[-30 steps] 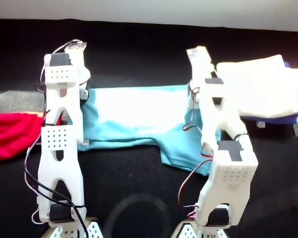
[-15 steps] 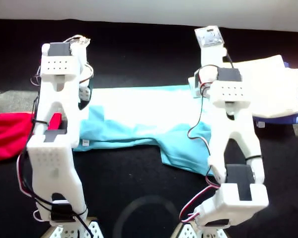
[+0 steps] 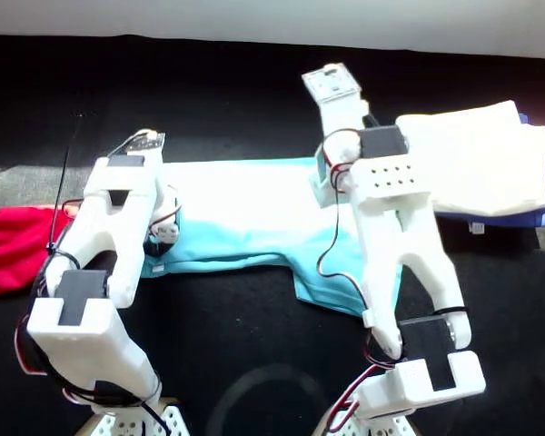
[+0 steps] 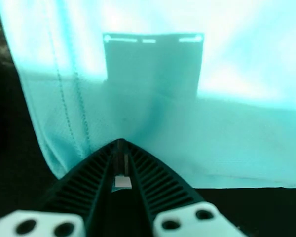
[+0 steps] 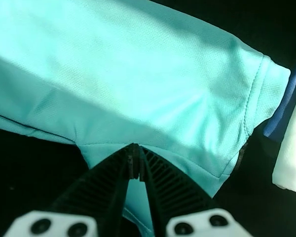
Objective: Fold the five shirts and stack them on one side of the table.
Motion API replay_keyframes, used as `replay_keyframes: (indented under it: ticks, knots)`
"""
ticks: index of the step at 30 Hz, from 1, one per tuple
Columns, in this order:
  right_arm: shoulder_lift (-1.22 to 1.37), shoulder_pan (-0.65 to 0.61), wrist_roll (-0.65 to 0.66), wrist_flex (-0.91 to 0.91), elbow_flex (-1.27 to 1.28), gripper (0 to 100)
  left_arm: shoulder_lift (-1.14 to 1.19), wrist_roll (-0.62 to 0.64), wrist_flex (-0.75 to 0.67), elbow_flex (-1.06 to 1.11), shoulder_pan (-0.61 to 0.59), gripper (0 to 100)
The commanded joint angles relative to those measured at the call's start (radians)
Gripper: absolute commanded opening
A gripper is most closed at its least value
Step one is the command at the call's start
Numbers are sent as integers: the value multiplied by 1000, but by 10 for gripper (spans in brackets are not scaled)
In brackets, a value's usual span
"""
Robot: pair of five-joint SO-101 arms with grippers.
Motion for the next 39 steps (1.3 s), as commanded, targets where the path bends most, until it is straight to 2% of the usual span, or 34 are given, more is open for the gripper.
replay_keyframes:
  ticks: [1,6,11,15,18,21,30,39]
  knots:
    - [-59,-24,-3,30,-41,8,-50,5,-17,53,30,9]
    - [-58,-24,-3,30,-41,8,-87,5,-2,67,28,9]
    - [-51,-24,-3,30,-39,8,-317,3,98,68,27,9]
    - [-51,-24,-3,30,-39,8,-455,-3,26,99,-45,9]
    - [-53,-24,-3,30,-39,8,-437,-5,-114,159,-107,9]
    - [-53,-24,-3,30,-39,8,-357,-2,-178,191,-122,9]
    - [-51,-25,-2,28,-39,8,-199,37,-173,194,-47,9]
    - [-51,-24,-2,30,-39,8,-203,38,-40,200,-2,9]
